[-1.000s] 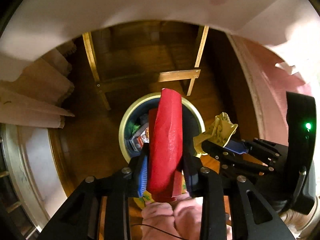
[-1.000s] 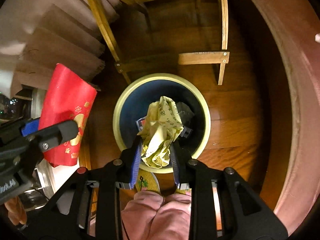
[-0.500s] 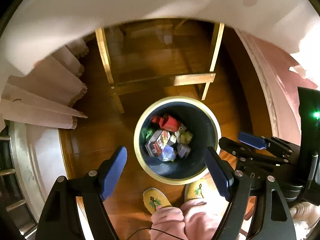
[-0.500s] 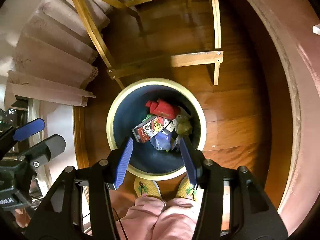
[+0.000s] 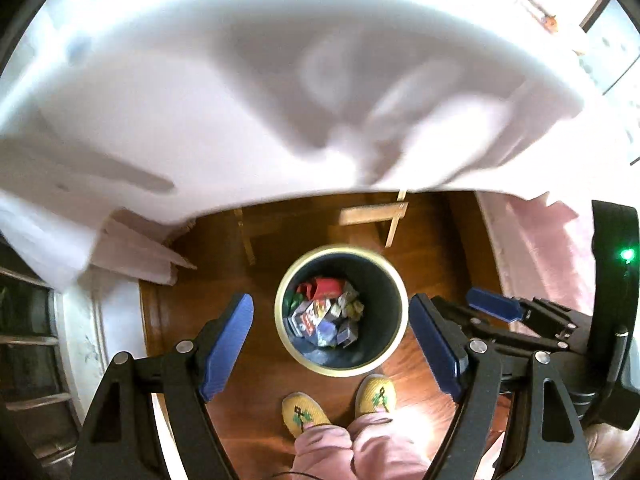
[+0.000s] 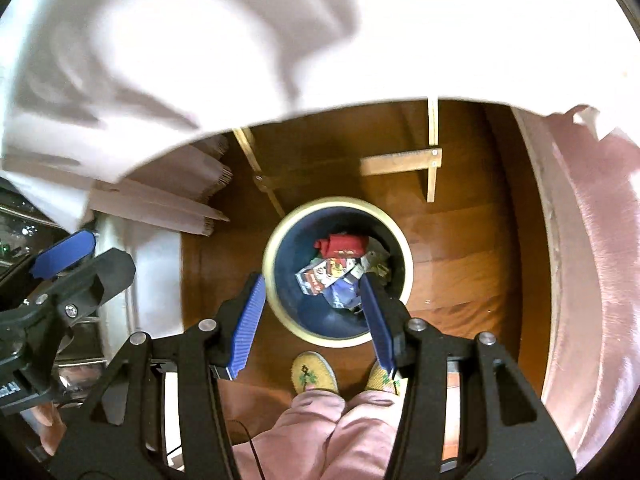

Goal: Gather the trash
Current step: 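Raise both open tools up from the bin toward the table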

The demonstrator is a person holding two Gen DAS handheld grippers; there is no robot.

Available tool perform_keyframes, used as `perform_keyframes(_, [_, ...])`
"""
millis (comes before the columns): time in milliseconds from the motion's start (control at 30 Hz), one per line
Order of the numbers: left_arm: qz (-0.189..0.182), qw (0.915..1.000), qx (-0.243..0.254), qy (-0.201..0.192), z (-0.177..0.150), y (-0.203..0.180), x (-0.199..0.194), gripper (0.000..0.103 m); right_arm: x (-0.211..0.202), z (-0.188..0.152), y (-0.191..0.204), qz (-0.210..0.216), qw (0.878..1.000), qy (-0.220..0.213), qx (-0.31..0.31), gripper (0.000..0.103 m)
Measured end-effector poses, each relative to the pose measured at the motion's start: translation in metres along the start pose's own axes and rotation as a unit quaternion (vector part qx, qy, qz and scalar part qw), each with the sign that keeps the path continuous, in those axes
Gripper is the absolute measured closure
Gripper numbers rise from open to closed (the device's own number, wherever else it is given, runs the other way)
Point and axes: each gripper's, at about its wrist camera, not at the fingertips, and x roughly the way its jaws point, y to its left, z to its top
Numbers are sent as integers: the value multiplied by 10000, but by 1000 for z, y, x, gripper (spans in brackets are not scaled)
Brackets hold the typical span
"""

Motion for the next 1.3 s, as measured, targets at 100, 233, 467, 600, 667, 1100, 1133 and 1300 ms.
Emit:
perform_keyframes(100, [-33, 9998, 72, -174, 7, -5, -37, 18, -31, 2, 14, 73, 9999, -84, -69, 57])
perform_keyframes(233, [-62, 9992, 142, -377, 13, -12, -85, 18, -73, 2, 33, 243, 9995, -167, -135, 57])
perform_keyframes(467, [-72, 9960, 448, -775, 19, -23, -168, 18, -146, -2, 56, 312, 9980, -463, -296, 57])
perform_keyframes(600, [-177, 9935, 591, -961, 25, -29, -210, 18, -185, 0, 65, 320, 9968, -651, -338, 57])
perform_keyframes(667, [-212, 9916, 683, -1078, 31, -33, -231, 18, -205, 3, 71, 325, 9955, -803, -388, 57])
perform_keyframes(1100, [-234, 9763, 1005, -1902, 81, -38, -337, 18, -311, 44, 114, 337, 9784, -1938, -639, 57])
perform_keyframes(1133, [-259, 9759, 984, -1931, 85, -35, -342, 18, -319, 49, 120, 310, 9758, -2050, -693, 57])
perform_keyframes(1300, [-327, 9702, 974, -2194, 100, -20, -368, 18, -348, 63, 140, 252, 9661, -2443, -799, 57])
